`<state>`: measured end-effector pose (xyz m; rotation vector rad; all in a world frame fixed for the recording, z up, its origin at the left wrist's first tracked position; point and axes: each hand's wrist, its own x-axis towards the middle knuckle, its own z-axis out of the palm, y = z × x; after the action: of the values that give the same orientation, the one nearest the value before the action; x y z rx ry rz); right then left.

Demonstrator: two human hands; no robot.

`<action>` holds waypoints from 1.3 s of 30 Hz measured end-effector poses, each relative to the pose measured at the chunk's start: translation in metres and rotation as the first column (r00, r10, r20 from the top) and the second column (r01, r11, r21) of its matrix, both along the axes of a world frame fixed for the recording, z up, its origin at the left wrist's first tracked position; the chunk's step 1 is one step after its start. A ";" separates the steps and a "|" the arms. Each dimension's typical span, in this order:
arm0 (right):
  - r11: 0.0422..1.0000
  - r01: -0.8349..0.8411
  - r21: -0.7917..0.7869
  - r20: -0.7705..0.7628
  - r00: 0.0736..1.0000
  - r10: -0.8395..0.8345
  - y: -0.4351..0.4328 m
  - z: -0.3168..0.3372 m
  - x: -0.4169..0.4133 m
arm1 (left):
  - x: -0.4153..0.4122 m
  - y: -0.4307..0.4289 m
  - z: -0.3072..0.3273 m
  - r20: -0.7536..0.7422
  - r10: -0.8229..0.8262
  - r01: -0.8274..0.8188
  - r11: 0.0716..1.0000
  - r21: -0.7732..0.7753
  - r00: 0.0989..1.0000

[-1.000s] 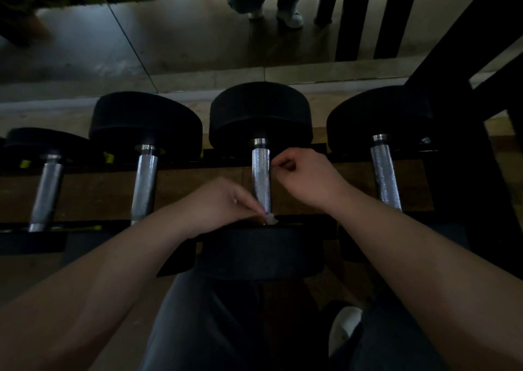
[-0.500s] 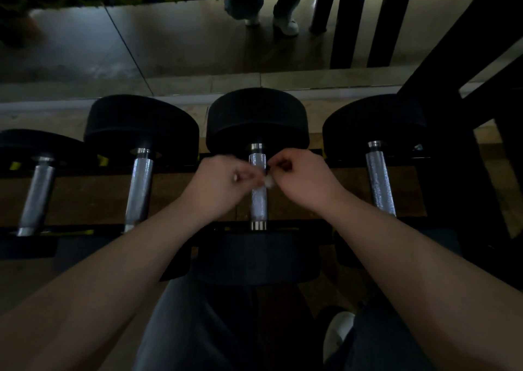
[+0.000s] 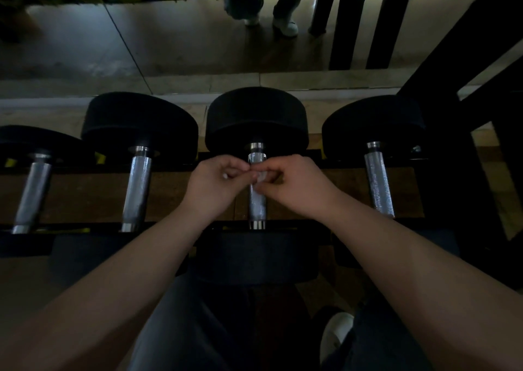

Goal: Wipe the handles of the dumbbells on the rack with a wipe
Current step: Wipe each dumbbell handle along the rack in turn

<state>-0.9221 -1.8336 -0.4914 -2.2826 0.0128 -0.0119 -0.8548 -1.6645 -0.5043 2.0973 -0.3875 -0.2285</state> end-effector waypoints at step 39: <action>0.934 0.039 -0.355 0.030 0.999 -0.031 0.031 0.010 -0.005 | 0.003 0.000 -0.004 -0.562 0.101 -0.223 0.963 -0.153 0.821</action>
<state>-0.9273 -1.8030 -0.4816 -2.6448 0.0417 -0.0649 -0.8522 -1.6647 -0.5086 1.7405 0.1163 -0.6437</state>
